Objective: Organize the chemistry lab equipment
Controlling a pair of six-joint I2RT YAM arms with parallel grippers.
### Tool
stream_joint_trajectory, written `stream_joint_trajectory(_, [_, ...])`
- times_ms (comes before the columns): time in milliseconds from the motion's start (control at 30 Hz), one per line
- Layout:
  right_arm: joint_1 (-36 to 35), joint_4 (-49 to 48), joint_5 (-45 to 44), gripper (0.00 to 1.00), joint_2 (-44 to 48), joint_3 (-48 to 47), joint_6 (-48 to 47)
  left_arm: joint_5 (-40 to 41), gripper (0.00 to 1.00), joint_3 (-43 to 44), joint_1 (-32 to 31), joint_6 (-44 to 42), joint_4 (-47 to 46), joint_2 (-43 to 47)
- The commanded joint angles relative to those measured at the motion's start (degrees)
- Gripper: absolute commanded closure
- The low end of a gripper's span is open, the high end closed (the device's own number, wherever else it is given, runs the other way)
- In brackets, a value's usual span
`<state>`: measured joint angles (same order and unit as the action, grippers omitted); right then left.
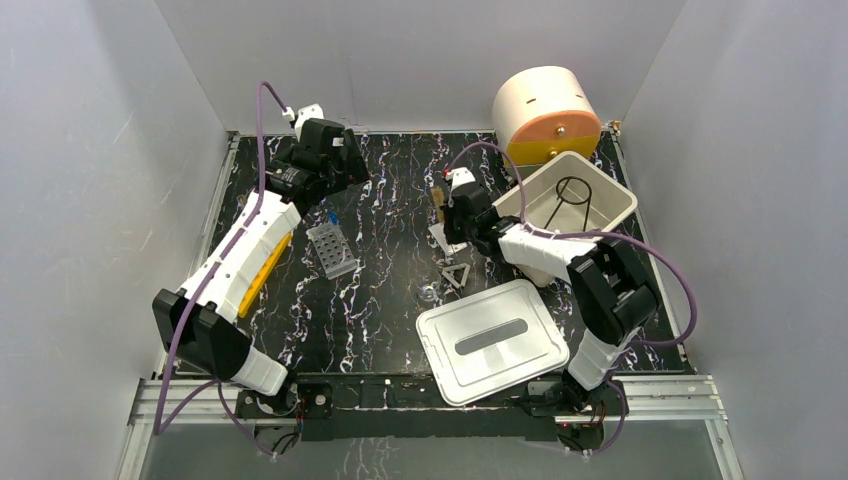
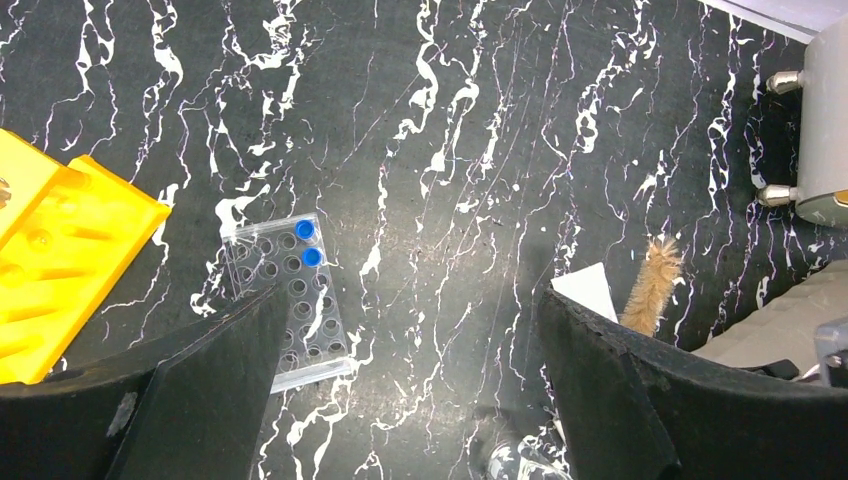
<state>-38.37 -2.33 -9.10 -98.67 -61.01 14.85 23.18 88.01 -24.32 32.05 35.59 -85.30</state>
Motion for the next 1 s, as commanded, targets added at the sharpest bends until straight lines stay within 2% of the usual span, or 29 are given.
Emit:
stream_joint_trajectory(0, [-0.43, -13.01, -2.33, 1.00, 4.94, 2.35, 1.62, -0.87, 0.06, -0.38, 0.32, -0.02, -0.98, 2.60])
stream_joint_trajectory(133, [-0.74, -15.85, -5.13, 1.00, 4.89, 4.65, 2.73, -1.59, 0.06, -0.52, 0.32, 0.19, -1.14, 2.45])
stream_joint_trajectory(300, [-0.74, -13.09, -6.84, 1.00, 4.37, 1.37, 3.48, -1.97, 0.06, -0.56, 0.32, 0.11, -1.26, 2.42])
stream_joint_trajectory(500, [-0.31, -2.14, -10.86, 1.00, 6.45, -7.49, 5.11, -1.91, 0.06, -0.47, 0.32, -0.05, -1.20, 2.50])
stream_joint_trajectory(700, [1.75, 4.73, -16.91, 1.00, 12.18, -11.22, 5.82, -2.23, 0.06, -0.36, 0.32, 0.11, -1.26, 2.42])
stream_joint_trajectory(867, [6.92, 14.75, -24.81, 1.00, 16.49, -12.70, 8.89, -2.93, 0.05, -0.79, 0.31, 0.20, -1.53, 2.50])
stream_joint_trajectory(967, [13.42, 23.47, -26.73, 1.00, 18.95, -14.31, 13.38, -3.36, 0.05, -1.03, 0.32, 0.20, -1.68, 2.50])
